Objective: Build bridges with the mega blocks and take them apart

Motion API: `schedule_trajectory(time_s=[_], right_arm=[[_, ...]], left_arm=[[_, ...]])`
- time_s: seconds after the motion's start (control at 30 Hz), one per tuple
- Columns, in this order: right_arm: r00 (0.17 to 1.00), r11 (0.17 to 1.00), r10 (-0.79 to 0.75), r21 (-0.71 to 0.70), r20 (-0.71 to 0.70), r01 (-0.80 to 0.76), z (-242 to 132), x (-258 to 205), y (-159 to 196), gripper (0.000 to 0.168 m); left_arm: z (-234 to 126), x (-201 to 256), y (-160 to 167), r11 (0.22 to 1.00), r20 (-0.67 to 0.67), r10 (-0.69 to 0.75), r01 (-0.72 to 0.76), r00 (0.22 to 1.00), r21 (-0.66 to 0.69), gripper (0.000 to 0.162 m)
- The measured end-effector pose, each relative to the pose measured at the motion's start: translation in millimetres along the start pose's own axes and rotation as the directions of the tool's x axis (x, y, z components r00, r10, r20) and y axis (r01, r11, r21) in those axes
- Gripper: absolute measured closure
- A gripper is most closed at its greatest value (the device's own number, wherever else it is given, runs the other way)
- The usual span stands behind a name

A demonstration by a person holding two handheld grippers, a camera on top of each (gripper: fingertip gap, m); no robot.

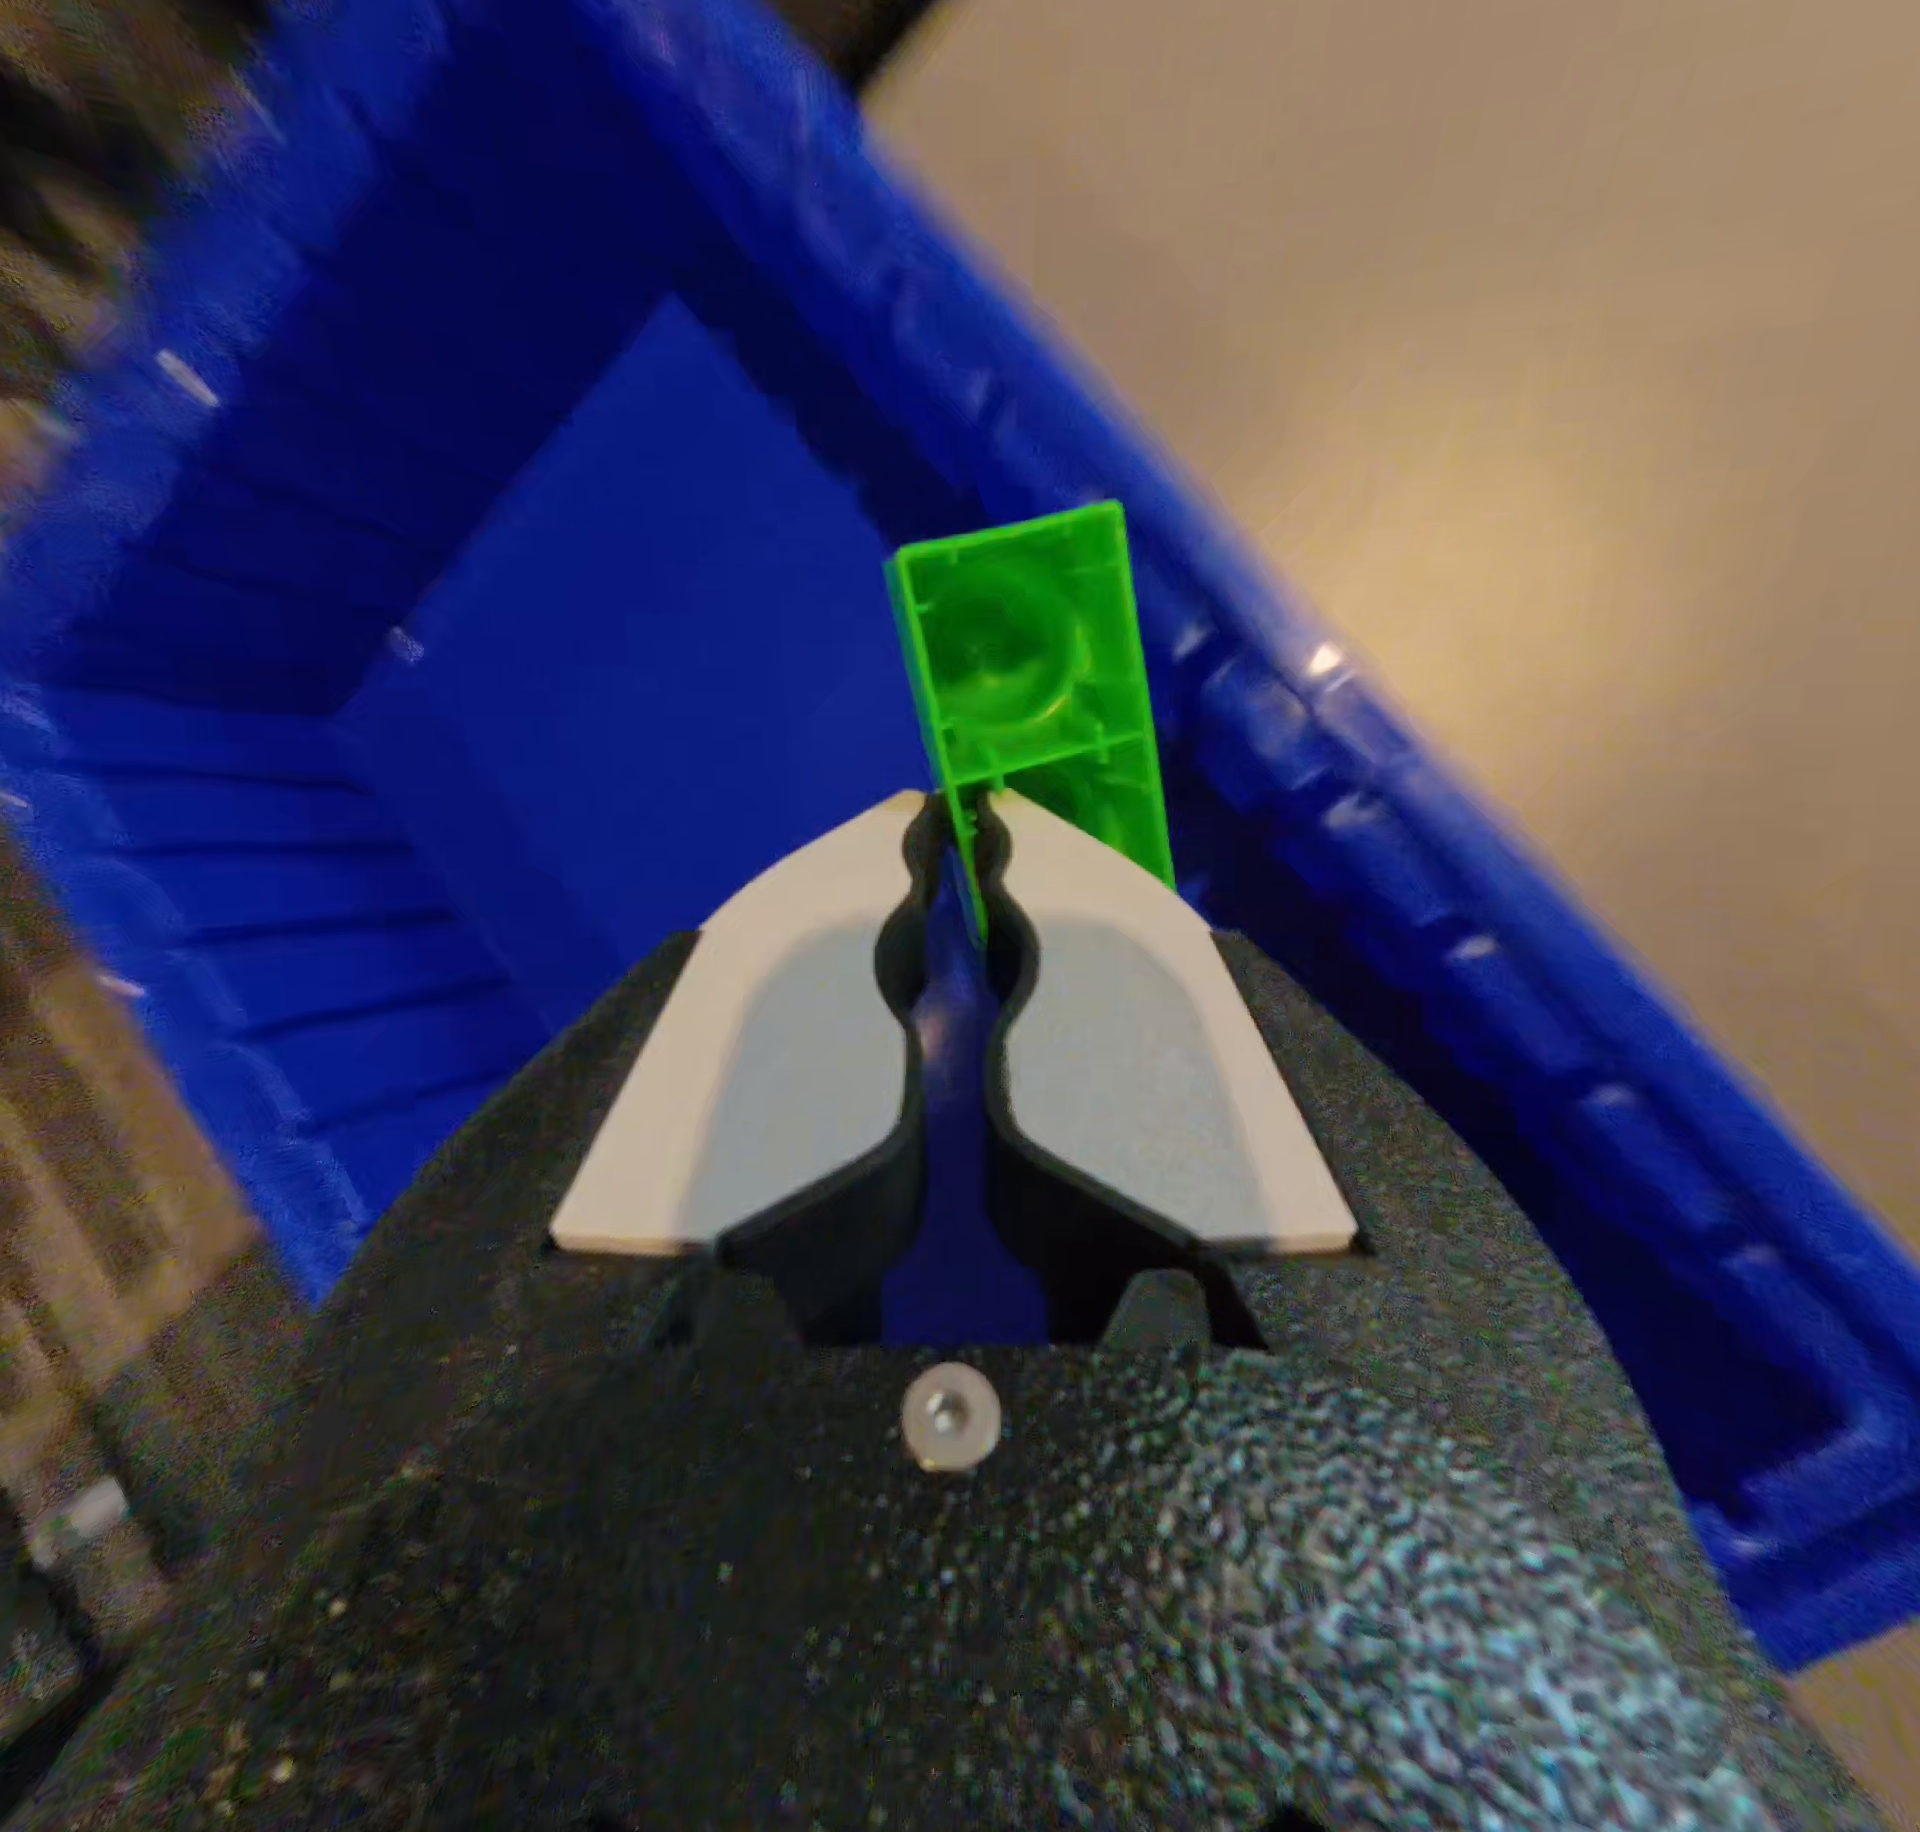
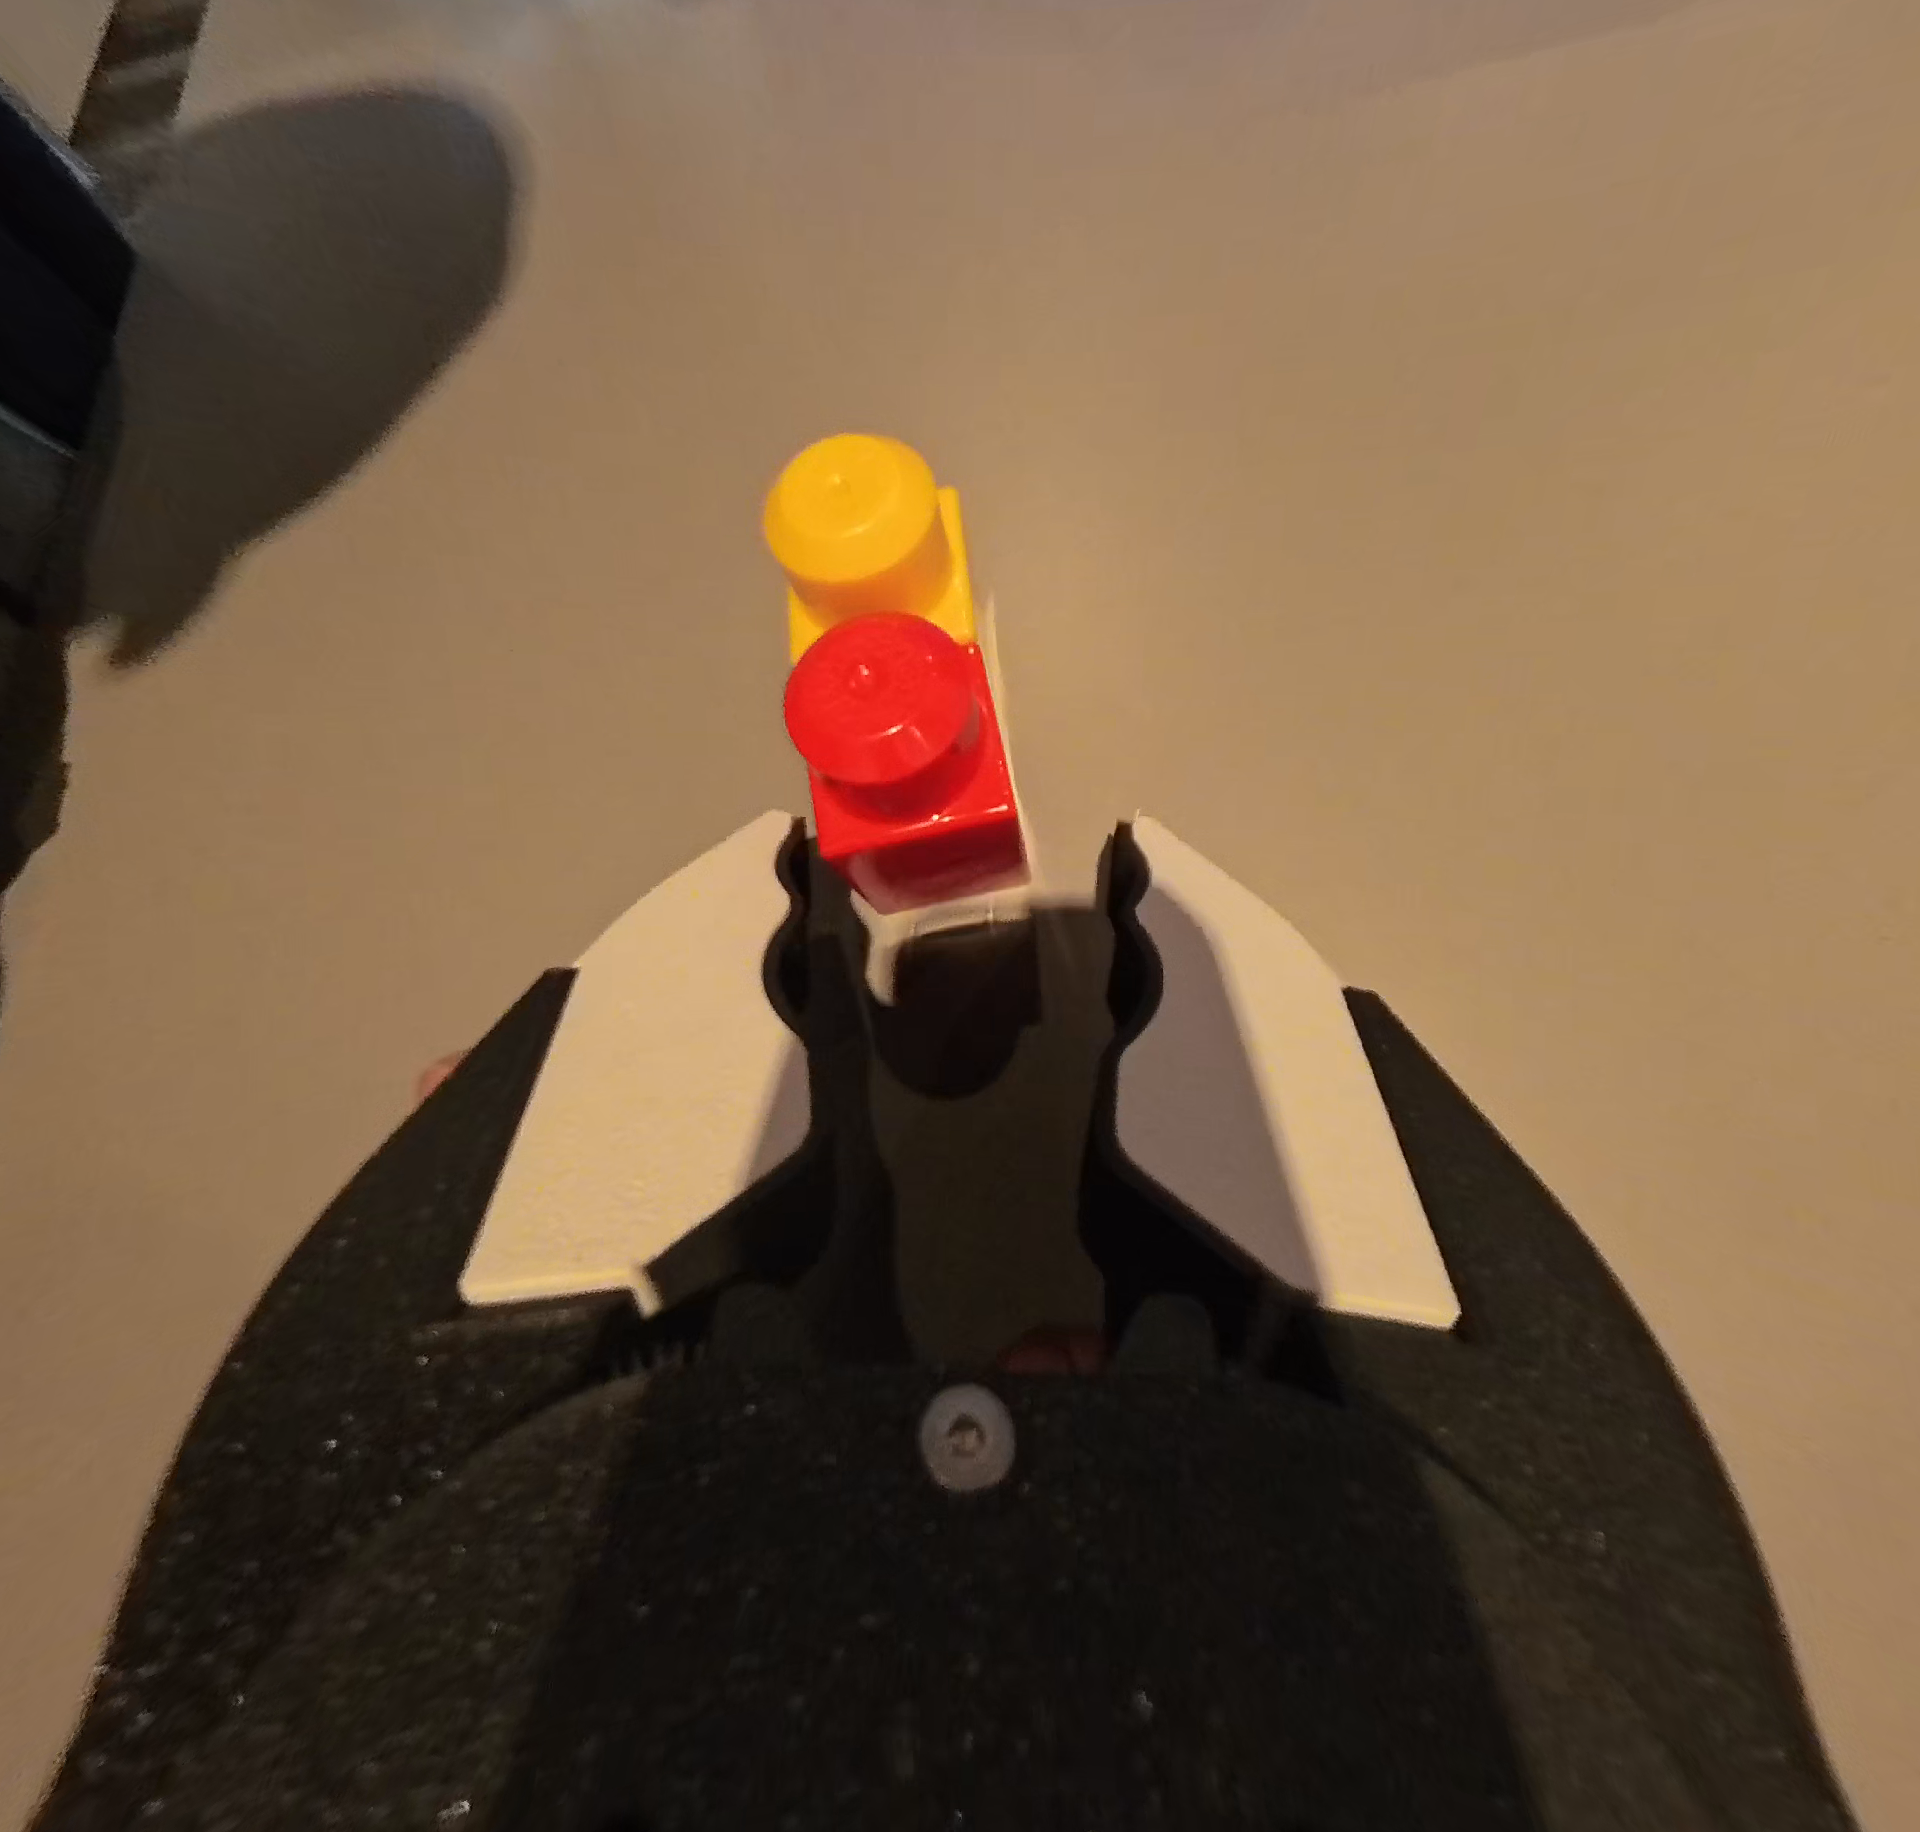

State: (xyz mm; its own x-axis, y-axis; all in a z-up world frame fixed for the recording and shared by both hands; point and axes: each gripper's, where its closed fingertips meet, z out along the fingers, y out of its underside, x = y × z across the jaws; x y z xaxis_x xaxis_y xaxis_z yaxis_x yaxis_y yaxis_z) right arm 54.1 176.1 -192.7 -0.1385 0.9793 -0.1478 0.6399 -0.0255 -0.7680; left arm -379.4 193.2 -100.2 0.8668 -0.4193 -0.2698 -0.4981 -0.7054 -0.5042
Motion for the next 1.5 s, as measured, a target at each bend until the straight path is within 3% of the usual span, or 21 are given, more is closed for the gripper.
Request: schedule_trajectory(time_s=[0.03,0.13,0.23,0.3,0.4,0.43,0.57,0.73,0.8,0.9,0.97,1.03,1.13,1.2,1.27,1.33,1.4,1.5], right_arm=[[1.000,1.000,0.001,0.021,0.002,-0.001,-2,0,-2,0.112],[1.000,0.994,0.022,0.109,0.020,-0.024,-11,1,-12,0.109],[0.998,0.979,0.051,0.193,0.039,-0.057,-22,5,-24,0.108],[0.997,0.971,0.071,0.227,0.035,-0.077,-32,6,-35,0.107],[0.983,0.933,0.155,0.312,0.103,-0.180,-51,-3,-70,0.105],[0.965,0.906,0.199,0.341,0.173,-0.249,-58,-11,-86,0.104],[0.819,0.765,0.402,0.341,0.409,-0.546,-68,-26,-123,0.104],[0.691,0.660,0.477,0.298,0.543,-0.690,-55,-31,-128,0.103],[0.687,0.655,0.498,0.290,0.529,-0.698,-47,-31,-126,0.107],[0.715,0.658,0.519,0.316,0.469,-0.684,-40,-23,-121,0.128],[0.742,0.671,0.513,0.337,0.432,-0.660,-40,-17,-118,0.131],[0.776,0.693,0.503,0.360,0.379,-0.625,-40,-10,-114,0.131],[0.830,0.723,0.433,0.415,0.351,-0.552,-49,-2,-114,0.131],[0.885,0.774,0.352,0.437,0.306,-0.459,-54,1,-111,0.132],[0.928,0.828,0.266,0.432,0.261,-0.359,-55,1,-107,0.131],[0.964,0.874,0.159,0.423,0.214,-0.239,-55,-1,-103,0.131],[0.980,0.904,0.062,0.406,0.188,-0.135,-53,-6,-101,0.131],[0.984,0.919,-0.044,0.392,0.173,-0.028,-50,-15,-100,0.131]], left_arm=[[-19,8,-22,0.994,0.041,0.038,-0.042,0.998,0.096,0.156],[-74,61,-91,0.898,0.202,0.194,-0.257,0.960,0.358,0.157],[-90,141,-142,0.696,0.442,0.372,-0.561,0.816,0.449,0.157],[-81,184,-167,0.557,0.655,0.384,-0.729,0.651,0.398,0.157],[-60,237,-191,0.382,0.905,0.328,-0.915,0.269,0.133,0.157],[-55,256,-197,0.325,0.938,0.294,-0.942,0.183,0.082,0.157],[-37,297,-209,0.241,0.967,0.200,-0.964,0.161,0.111,0.157],[-35,303,-212,0.234,0.981,0.163,-0.970,0.100,0.060,0.157],[-32,310,-211,0.213,0.983,0.166,-0.976,0.082,0.045,0.157],[-34,315,-210,0.204,0.984,0.161,-0.978,0.081,0.047,0.157],[-30,314,-209,0.212,0.976,0.189,-0.975,0.112,0.071,0.153],[-21,310,-207,0.237,0.954,0.246,-0.965,0.174,0.115,0.137],[-13,307,-198,0.249,0.890,0.320,-0.935,0.325,0.252,0.125],[-7,306,-189,0.295,0.779,0.384,-0.865,0.495,0.405,0.121],[-5,316,-181,0.354,0.530,0.436,-0.680,0.727,0.642,0.119],[-13,319,-181,0.439,0.202,0.396,-0.378,0.896,0.815,0.114],[-21,319,-186,0.508,-0.128,0.338,-0.066,0.932,0.859,0.106],[-27,334,-189,0.579,-0.450,0.370,0.176,0.813,0.796,0.104]])
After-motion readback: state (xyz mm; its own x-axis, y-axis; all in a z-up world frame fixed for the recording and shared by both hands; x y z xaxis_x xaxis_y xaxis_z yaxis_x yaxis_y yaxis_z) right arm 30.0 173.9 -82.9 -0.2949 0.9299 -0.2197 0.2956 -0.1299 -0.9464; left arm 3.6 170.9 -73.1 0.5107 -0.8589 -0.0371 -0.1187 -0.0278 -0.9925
